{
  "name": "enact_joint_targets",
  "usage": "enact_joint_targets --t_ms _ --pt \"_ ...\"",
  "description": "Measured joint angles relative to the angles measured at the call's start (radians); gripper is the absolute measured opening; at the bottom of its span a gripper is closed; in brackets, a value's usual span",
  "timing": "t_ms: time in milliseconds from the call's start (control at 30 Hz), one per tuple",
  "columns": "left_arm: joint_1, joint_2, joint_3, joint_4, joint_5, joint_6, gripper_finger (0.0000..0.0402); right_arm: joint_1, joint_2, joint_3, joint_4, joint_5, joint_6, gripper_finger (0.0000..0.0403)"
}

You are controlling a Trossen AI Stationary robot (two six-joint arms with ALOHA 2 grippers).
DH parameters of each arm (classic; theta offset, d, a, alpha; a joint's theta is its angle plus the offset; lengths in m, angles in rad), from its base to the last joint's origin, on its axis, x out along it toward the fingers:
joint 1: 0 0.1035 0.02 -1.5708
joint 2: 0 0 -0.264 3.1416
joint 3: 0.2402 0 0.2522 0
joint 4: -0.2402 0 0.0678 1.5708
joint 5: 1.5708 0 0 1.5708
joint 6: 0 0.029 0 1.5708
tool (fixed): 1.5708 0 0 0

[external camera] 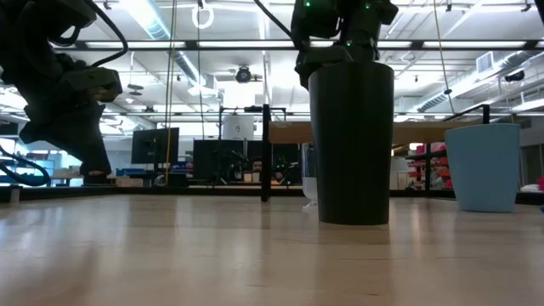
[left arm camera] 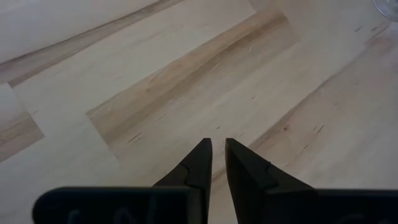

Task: Stack small to large cups/mugs on shelf
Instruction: Put the transparent cup on the shelf

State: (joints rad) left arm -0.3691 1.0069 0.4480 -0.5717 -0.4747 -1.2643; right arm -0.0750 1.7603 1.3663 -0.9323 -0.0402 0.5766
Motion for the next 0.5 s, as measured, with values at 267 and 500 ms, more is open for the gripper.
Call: enact_joint_targets --t_ms 267,500 --pt "0.000 0.000 0.000 0.000 0.000 -0.001 0.0052 0.002 0.000 -0.061 0.072 -0.014 0.008 0.0090" --pt "0.000 0.000 0.000 0.000 -0.011 -0.001 0.0059 0.002 0.000 -0.067 0.096 -0.014 0.008 0.0089"
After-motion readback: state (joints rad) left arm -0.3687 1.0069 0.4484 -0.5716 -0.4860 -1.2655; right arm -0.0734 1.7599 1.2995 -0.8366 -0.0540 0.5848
